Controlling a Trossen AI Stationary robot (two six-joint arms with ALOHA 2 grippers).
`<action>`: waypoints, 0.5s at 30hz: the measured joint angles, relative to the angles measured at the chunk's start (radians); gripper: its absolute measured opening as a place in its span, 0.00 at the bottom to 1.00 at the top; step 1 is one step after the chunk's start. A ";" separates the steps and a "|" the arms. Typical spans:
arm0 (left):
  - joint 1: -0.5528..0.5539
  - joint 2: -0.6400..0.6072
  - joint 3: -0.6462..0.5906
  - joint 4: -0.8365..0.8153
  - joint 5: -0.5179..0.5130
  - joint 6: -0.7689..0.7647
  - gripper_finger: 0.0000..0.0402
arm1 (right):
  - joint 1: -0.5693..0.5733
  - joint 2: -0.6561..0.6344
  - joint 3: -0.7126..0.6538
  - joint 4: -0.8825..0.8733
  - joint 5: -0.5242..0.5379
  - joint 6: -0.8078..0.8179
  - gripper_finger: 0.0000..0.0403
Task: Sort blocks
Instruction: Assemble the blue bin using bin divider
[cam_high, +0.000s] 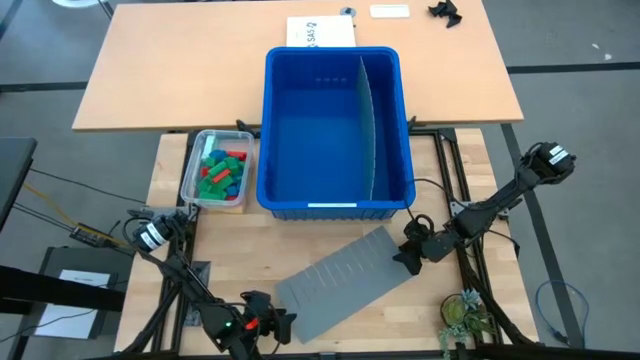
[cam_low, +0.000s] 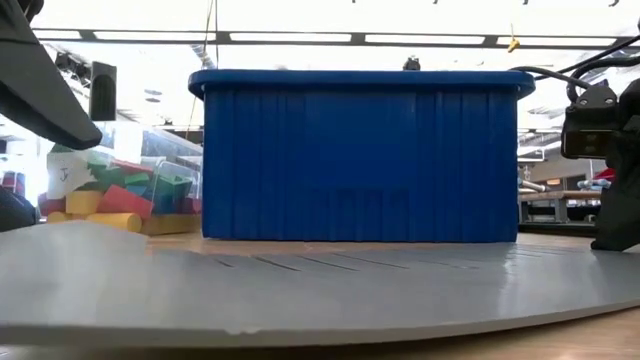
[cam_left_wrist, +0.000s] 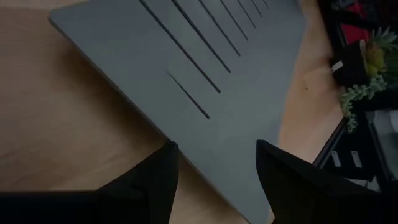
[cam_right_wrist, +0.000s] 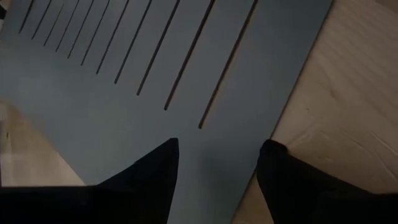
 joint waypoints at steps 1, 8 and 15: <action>0.000 0.000 0.000 -0.003 0.000 0.005 0.54 | 0.000 0.000 0.000 0.000 0.000 0.000 0.53; 0.000 0.000 0.000 -0.020 0.054 0.143 0.54 | 0.002 0.001 0.000 0.000 0.002 -0.006 0.53; 0.007 0.000 -0.001 -0.110 0.142 0.260 0.54 | 0.008 0.003 0.000 0.005 0.003 -0.010 0.53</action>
